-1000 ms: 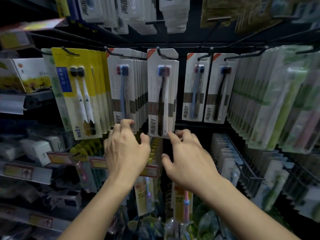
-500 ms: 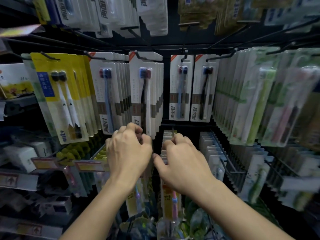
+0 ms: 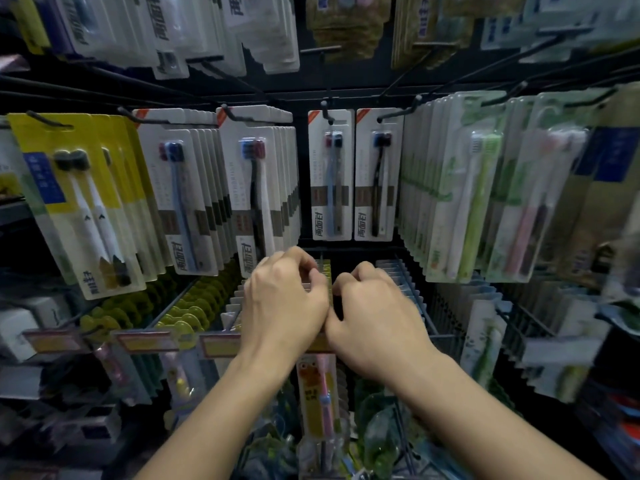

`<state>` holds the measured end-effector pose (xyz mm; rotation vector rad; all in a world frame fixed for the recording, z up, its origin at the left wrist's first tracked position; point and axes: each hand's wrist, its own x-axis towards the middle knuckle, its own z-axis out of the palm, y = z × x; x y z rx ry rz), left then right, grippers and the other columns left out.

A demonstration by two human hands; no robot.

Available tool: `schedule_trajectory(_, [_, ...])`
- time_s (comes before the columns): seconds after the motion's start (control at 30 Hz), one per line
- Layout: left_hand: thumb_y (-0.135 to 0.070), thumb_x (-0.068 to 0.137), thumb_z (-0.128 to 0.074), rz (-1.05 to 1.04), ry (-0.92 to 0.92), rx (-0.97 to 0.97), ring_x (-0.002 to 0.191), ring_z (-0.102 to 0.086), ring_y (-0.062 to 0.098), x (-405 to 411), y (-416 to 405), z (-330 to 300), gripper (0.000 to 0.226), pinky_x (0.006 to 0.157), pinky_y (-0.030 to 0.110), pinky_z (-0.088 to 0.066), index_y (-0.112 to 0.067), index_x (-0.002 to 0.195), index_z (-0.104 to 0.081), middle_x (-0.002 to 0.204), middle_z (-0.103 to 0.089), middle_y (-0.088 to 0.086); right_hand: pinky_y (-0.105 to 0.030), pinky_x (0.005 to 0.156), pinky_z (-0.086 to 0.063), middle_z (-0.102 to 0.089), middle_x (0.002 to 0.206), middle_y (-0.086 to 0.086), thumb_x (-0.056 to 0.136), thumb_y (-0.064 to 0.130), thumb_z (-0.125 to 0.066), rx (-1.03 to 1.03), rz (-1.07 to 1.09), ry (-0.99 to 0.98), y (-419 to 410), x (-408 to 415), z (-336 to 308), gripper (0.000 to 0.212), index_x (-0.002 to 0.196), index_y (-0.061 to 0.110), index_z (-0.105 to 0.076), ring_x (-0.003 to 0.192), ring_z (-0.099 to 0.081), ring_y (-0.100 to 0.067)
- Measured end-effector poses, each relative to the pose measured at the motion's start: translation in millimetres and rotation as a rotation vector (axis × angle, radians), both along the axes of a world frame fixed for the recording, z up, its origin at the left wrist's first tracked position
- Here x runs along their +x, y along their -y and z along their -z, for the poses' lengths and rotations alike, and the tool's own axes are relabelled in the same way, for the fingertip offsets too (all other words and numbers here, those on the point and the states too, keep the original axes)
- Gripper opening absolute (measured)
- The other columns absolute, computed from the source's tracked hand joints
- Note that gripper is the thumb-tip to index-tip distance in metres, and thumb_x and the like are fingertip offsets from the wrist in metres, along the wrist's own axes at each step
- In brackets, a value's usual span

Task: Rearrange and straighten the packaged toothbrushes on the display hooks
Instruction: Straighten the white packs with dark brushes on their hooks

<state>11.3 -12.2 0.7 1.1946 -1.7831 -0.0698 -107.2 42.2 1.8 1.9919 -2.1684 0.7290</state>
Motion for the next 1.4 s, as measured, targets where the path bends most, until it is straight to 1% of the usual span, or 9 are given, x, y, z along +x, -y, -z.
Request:
schedule_trajectory(0.1, [-0.028, 0.094, -0.065, 0.046, -0.013, 0.028, 0.092, -0.062, 0.013, -10.4, 0.1, -0.5, 0.005, 0.082, 0.033, -0.053, -0.026, 0.096, -0.069, 0.092, -0.065, -0.01, -0.04, 0.087, -0.052, -0.048, 0.112, 0.002, 0.099, 0.048, -0.046, 0.006, 0.017, 0.033, -3.5, -9.4, -1.3, 0.038, 0.121, 0.021, -0.061, 0.115, -0.049, -0.021])
schedule_trajectory(0.2, [-0.027, 0.094, -0.066, 0.092, -0.014, 0.086, 0.097, -0.062, 0.012, -19.5, 2.8, -1.5, 0.011, 0.088, 0.035, -0.055, -0.027, 0.105, -0.069, 0.098, -0.065, -0.011, -0.041, 0.09, -0.052, -0.051, 0.117, 0.0, 0.1, 0.048, -0.046, -0.009, 0.045, 0.076, -4.4, -19.9, -2.8, 0.04, 0.127, 0.021, -0.058, 0.118, -0.051, -0.023])
schedule_trajectory(0.4, [-0.028, 0.095, -0.064, 0.14, 0.012, 0.237, 0.117, -0.06, 0.015, -38.1, 11.4, -14.1, 0.034, 0.105, 0.04, -0.051, -0.027, 0.13, -0.065, 0.125, -0.064, -0.005, -0.044, 0.099, -0.05, -0.05, 0.135, -0.006, 0.1, 0.047, -0.049, 0.001, 0.072, 0.16, 3.1, -38.4, -12.8, 0.05, 0.141, 0.02, -0.049, 0.128, -0.049, -0.027])
schedule_trajectory(0.57, [-0.028, 0.095, -0.062, 0.118, 0.056, 0.262, 0.125, -0.057, 0.023, -53.5, 34.3, -32.6, 0.043, 0.109, 0.035, -0.045, -0.023, 0.137, -0.063, 0.134, -0.063, 0.001, -0.044, 0.104, -0.048, -0.046, 0.138, -0.007, 0.099, 0.046, -0.05, 0.021, 0.118, 0.204, 29.1, -44.8, -26.1, 0.053, 0.146, 0.022, -0.045, 0.13, -0.049, -0.03])
schedule_trajectory(0.7, [-0.029, 0.098, -0.06, 0.127, 0.053, 0.269, 0.136, -0.051, 0.026, -57.5, 55.8, -42.4, 0.048, 0.112, 0.035, -0.039, -0.021, 0.144, -0.059, 0.146, -0.057, 0.007, -0.048, 0.11, -0.045, -0.036, 0.154, -0.01, 0.1, 0.047, -0.048, 0.01, 0.114, 0.213, 53.9, -48.8, -34.7, 0.062, 0.154, 0.019, -0.038, 0.143, -0.04, -0.031])
schedule_trajectory(0.93, [-0.028, 0.105, -0.055, 0.178, 0.095, 0.32, 0.152, -0.032, 0.025, -61.9, 90.0, -35.3, 0.054, 0.123, 0.04, -0.027, -0.022, 0.158, -0.044, 0.163, -0.037, 0.006, -0.05, 0.114, -0.038, -0.017, 0.166, -0.011, 0.102, 0.047, -0.051, 0.072, 0.144, 0.206, 85.7, -53.4, -32.9, 0.07, 0.161, 0.02, -0.026, 0.153, -0.021, -0.033])
schedule_trajectory(1.0, [-0.032, 0.105, -0.054, 0.16, 0.145, 0.352, 0.153, -0.031, 0.027, -62.1, 98.8, -30.2, 0.055, 0.123, 0.042, -0.029, -0.023, 0.159, -0.042, 0.165, -0.033, 0.007, -0.052, 0.115, -0.037, -0.011, 0.169, -0.011, 0.101, 0.049, -0.052, 0.105, 0.175, 0.186, 93.1, -54.5, -30.5, 0.076, 0.163, 0.02, -0.02, 0.155, -0.016, -0.034])
schedule_trajectory(1.1, [-0.037, 0.105, -0.054, 0.159, 0.18, 0.414, 0.148, -0.038, 0.03, -64.8, 111.2, -27.5, 0.053, 0.12, 0.044, -0.034, -0.025, 0.156, -0.047, 0.163, -0.035, 0.009, -0.054, 0.118, -0.034, -0.006, 0.17, -0.013, 0.1, 0.051, -0.052, 0.145, 0.2, 0.169, 102.9, -58.1, -28.4, 0.083, 0.166, 0.022, -0.012, 0.157, -0.013, -0.035])
schedule_trajectory(1.4, [-0.048, 0.099, -0.059, 0.226, 0.156, 0.526, 0.143, -0.047, 0.027, -68.6, 138.9, -28.0, 0.054, 0.119, 0.047, -0.039, -0.027, 0.149, -0.056, 0.158, -0.046, 0.006, -0.056, 0.122, -0.026, 0.006, 0.173, -0.016, 0.099, 0.049, -0.052, 0.231, 0.203, 0.181, 119.8, -66.2, -30.1, 0.082, 0.166, 0.024, -0.012, 0.158, -0.005, -0.04])
